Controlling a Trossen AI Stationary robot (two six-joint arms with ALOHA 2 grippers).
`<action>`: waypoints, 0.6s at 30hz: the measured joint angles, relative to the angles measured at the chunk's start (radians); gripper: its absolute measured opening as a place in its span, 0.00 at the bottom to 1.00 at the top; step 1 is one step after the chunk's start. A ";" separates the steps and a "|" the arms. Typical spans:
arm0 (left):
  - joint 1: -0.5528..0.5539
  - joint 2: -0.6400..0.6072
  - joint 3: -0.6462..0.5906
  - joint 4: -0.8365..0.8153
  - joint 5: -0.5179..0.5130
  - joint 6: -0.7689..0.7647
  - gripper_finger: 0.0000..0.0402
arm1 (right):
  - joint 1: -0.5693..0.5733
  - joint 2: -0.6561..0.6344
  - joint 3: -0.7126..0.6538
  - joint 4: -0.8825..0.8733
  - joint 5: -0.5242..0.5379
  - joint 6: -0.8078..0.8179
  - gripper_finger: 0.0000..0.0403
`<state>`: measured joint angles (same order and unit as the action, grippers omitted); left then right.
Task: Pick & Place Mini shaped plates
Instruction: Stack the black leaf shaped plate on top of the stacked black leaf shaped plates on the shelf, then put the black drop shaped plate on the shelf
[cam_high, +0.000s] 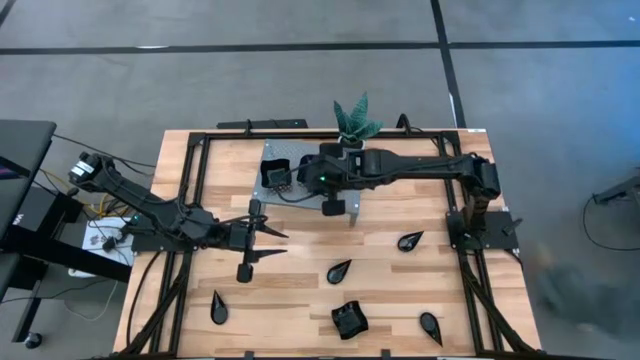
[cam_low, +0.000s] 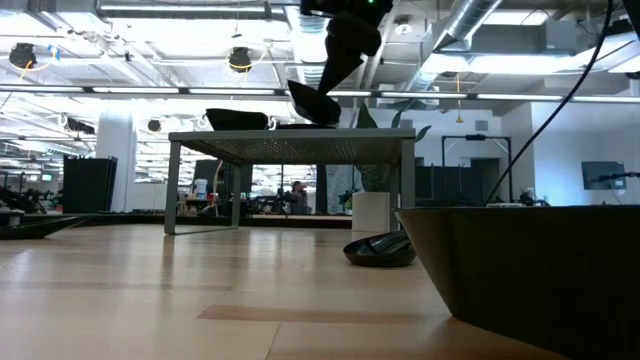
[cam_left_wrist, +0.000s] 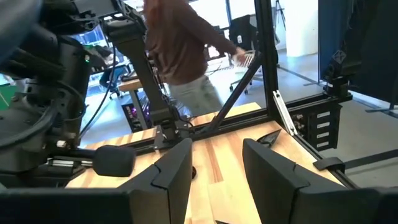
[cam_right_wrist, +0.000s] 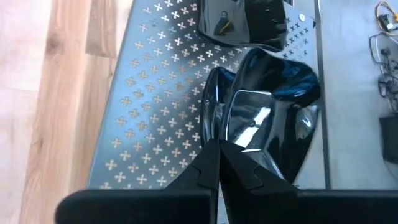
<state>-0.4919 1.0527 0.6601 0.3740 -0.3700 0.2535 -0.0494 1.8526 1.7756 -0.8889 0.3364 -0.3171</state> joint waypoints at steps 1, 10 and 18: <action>0.000 0.000 0.000 0.001 0.000 0.000 0.36 | 0.000 0.000 0.000 -0.001 0.001 -0.010 0.00; 0.000 0.000 0.000 0.001 0.000 0.000 0.36 | -0.009 0.000 0.000 -0.008 0.001 -0.057 0.00; 0.000 0.000 0.000 0.003 0.000 0.000 0.36 | -0.037 0.000 0.000 -0.004 0.002 -0.038 0.13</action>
<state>-0.4915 1.0527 0.6601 0.3766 -0.3702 0.2535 -0.0866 1.8530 1.7752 -0.8931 0.3382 -0.3552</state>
